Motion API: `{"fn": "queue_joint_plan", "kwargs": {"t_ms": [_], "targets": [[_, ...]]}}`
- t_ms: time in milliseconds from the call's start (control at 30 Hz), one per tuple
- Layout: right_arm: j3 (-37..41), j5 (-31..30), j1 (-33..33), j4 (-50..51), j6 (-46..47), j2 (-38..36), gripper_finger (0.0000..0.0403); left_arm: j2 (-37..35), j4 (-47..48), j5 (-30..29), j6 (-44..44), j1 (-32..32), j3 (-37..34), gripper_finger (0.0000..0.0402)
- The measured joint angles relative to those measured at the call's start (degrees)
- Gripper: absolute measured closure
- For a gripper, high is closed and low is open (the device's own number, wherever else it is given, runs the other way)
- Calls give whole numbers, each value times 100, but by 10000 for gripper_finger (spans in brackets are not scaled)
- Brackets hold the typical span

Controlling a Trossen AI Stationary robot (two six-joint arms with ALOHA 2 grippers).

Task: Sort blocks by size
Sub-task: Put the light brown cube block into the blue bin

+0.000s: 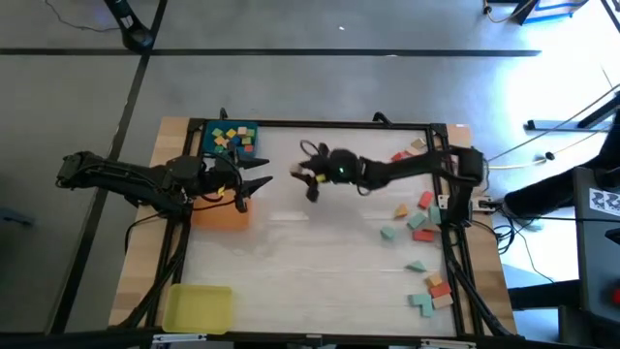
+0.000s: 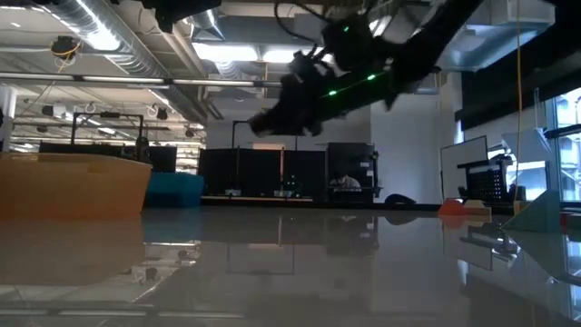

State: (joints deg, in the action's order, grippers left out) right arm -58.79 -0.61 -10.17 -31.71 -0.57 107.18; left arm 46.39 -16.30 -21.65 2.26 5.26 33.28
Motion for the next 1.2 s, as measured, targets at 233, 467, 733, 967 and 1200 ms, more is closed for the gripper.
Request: {"fn": "queue_joint_plan", "kwargs": {"t_ms": [233, 467, 733, 967, 1200], "targets": [[-1220, 332, -530, -250, 26, 1103, 269, 1, -26, 0, -7, -6, 0, 196], [-2616, 433, -632, -174, 29, 2029, 268, 2, -16, 2, -38, -12, 0, 196], [-4848, 337, -740, 311, 229, 3265, 269, 2, -51, 0, -93, -30, 0, 196], [-6673, 477, -912, 814, 639, 4234, 266, 2, -61, 0, -96, -44, 0, 196], [-7569, 309, -1088, 1022, 803, 4874, 264, 2, -50, 0, -86, -44, 0, 196]]}}
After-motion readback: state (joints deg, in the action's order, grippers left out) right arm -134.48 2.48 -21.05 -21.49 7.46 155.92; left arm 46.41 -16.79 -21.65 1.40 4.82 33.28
